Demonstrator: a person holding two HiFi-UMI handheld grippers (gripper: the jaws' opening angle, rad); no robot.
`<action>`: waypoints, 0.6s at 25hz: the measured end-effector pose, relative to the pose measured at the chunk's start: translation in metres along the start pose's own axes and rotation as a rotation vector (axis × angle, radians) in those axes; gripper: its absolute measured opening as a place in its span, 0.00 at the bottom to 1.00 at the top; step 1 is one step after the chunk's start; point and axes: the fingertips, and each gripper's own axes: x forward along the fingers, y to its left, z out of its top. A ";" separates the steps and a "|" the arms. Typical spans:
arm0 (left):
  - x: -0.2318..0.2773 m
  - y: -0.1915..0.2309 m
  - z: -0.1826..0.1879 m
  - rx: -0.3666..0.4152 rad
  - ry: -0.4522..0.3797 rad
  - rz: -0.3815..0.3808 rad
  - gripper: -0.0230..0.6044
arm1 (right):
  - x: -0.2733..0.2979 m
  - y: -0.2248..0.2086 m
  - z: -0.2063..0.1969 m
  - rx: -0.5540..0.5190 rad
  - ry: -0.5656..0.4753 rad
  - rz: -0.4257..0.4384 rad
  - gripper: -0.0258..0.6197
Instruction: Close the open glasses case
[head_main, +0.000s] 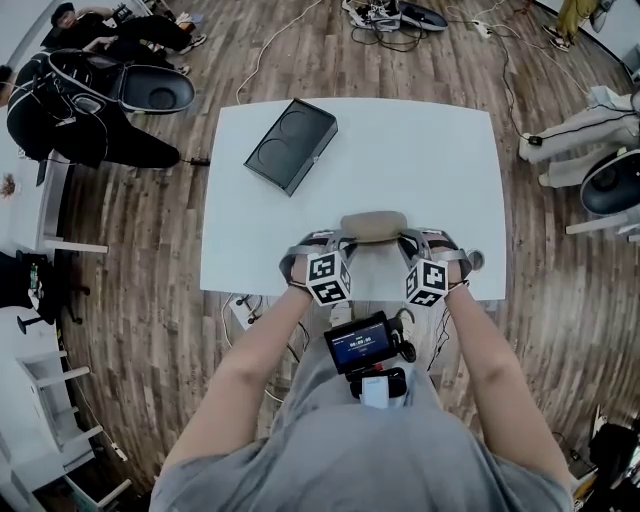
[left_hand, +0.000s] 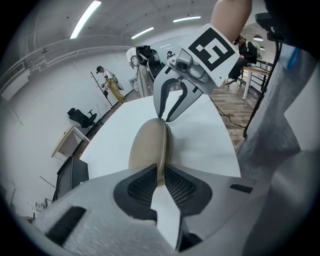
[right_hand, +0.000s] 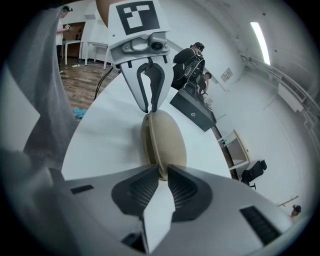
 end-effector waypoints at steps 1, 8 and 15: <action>0.001 -0.002 -0.001 -0.006 0.005 -0.005 0.12 | 0.001 0.002 -0.001 -0.006 0.006 0.006 0.13; 0.009 -0.010 -0.006 -0.043 0.027 -0.026 0.12 | 0.006 0.012 -0.004 -0.033 0.036 0.035 0.13; 0.010 -0.009 -0.006 -0.047 0.026 -0.031 0.12 | 0.007 0.012 -0.005 -0.023 0.036 0.044 0.13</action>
